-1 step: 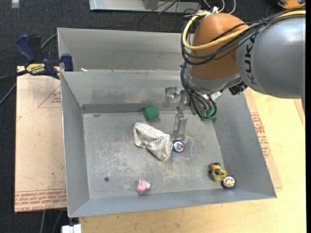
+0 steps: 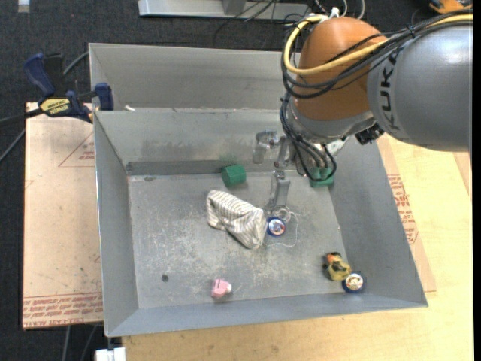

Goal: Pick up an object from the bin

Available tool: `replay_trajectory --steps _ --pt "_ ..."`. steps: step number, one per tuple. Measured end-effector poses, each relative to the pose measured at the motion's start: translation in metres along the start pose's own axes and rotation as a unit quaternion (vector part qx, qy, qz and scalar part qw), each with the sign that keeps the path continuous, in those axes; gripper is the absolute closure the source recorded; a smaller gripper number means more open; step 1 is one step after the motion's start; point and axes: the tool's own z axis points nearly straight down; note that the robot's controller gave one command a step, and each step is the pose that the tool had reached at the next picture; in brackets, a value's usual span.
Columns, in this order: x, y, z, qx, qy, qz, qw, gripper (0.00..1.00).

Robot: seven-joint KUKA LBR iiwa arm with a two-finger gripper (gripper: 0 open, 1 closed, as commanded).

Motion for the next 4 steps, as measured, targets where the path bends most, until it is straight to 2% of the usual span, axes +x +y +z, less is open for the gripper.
replay_trajectory --steps 1,2,3,4 --pt "0.025 0.005 0.102 0.0 0.0006 -0.053 0.9986 0.0" --pt "0.017 -0.016 0.113 -0.001 -0.0013 0.059 0.9982 1.0" --pt "0.017 -0.016 0.113 -0.001 -0.0013 0.06 0.9982 1.0" --pt "0.005 -0.006 0.097 -0.001 -0.0033 -0.017 0.9999 1.0"
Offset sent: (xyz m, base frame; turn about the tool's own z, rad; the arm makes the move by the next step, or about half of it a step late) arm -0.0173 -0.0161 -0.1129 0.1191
